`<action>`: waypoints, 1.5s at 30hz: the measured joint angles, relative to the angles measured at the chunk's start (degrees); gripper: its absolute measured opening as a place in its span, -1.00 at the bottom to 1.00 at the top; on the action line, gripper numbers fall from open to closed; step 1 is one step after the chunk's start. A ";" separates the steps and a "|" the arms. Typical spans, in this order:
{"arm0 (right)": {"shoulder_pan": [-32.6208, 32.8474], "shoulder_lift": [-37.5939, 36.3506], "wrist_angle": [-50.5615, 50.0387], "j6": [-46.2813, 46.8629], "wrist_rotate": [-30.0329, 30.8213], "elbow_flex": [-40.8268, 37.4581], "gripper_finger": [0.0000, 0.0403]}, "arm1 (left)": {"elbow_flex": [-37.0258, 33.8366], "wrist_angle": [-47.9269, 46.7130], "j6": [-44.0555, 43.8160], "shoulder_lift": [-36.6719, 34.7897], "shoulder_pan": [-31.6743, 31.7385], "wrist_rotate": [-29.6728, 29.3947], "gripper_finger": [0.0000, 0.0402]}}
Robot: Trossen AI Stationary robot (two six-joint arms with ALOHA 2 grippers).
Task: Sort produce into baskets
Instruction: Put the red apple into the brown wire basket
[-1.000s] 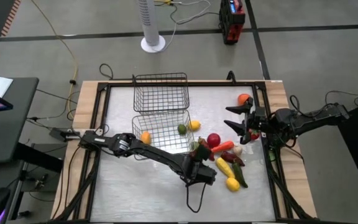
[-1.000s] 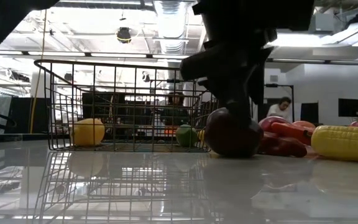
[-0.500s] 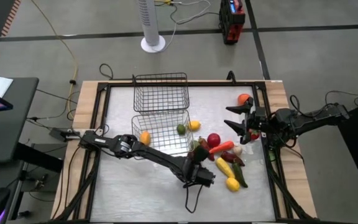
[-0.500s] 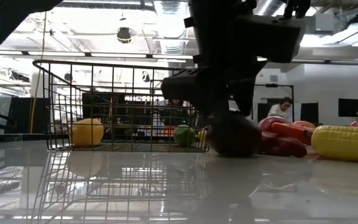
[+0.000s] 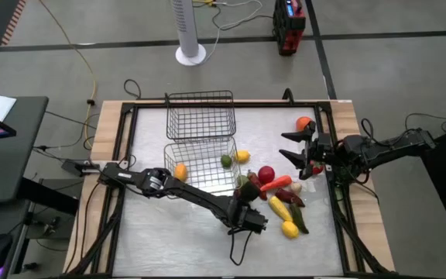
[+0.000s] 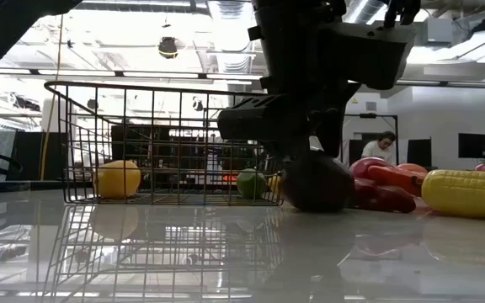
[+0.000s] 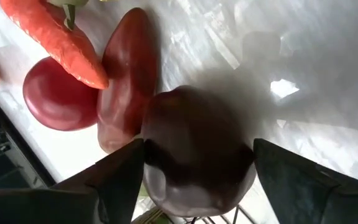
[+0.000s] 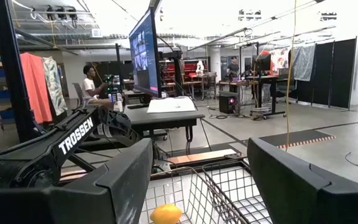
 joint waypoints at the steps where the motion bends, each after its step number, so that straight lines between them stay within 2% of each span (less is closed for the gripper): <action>1: 0.01 0.01 -0.02 0.00 0.00 0.00 0.45 | 0.00 0.02 0.37 0.02 -0.07 -0.58 0.30; 6: 0.01 0.02 -0.04 0.00 0.00 0.00 0.45 | -0.04 0.05 -0.10 -0.09 -0.21 -0.88 0.05; 9: 0.00 0.00 -0.07 0.00 0.00 0.00 0.45 | -0.04 0.05 -0.15 -0.09 -0.23 -0.95 -0.03; 26: 0.00 0.00 -0.26 0.00 0.00 0.00 0.45 | 1.91 1.20 -1.54 -1.89 -0.48 -0.27 -0.07; 31: 0.00 0.02 -0.31 0.00 0.00 0.00 0.45 | 1.95 0.96 -6.20 -1.92 -0.39 1.93 -0.09; 35: 0.00 0.00 -0.31 0.00 0.00 0.00 0.45 | 1.96 2.00 -11.34 -1.92 0.48 5.47 -0.07; 38: 0.02 0.00 -0.28 0.00 0.00 0.00 0.45 | 1.97 2.00 -12.63 -1.92 1.14 5.59 -0.01; 45: 0.01 0.00 -0.28 0.00 0.00 0.00 0.45 | 1.09 3.15 -12.31 -1.92 1.52 5.74 0.30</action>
